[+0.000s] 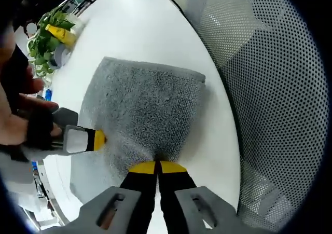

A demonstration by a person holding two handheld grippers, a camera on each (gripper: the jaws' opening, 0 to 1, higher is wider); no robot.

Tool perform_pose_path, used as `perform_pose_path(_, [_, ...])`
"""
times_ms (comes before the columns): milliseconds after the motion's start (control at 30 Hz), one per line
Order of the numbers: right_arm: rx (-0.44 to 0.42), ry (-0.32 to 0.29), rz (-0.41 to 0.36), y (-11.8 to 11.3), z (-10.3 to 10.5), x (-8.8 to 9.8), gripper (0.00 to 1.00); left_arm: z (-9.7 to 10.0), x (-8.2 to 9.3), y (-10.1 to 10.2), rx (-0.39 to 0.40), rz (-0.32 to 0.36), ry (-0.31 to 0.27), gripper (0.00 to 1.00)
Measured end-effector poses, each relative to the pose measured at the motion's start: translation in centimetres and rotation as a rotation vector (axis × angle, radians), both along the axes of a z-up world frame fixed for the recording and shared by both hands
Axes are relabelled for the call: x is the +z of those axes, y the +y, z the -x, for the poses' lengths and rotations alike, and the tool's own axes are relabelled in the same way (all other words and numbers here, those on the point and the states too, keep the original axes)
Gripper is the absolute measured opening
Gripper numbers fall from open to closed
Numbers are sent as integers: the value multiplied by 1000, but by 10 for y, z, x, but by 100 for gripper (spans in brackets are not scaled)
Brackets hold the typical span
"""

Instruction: Fold the towel on the table until its edges align and the towel forms a compact rectangular stack.

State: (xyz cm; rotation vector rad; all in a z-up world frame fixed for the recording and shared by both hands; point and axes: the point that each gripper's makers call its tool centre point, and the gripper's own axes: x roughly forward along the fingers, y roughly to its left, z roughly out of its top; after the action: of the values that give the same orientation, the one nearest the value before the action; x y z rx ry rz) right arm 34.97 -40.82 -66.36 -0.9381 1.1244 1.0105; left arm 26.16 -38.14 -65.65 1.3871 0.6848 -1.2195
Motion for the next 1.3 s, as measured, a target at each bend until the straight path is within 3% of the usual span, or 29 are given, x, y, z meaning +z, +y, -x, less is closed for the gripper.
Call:
perform_pose_path(500, [-96, -5, -121, -6, 10, 2, 0, -8, 0, 17, 151, 63, 74, 1])
perform_pose_path(800, [-137, -9, -160, -9, 19, 1, 0, -10, -1, 23, 174, 44, 71, 1])
perform_pose_path(1100, [-157, -76, -202, -9, 21, 2, 0, -10, -1, 25, 182, 74, 99, 1])
perform_pose_path(1300, [-239, -70, -287, -8, 23, 3, 0, -13, 0, 32, 149, 63, 94, 1])
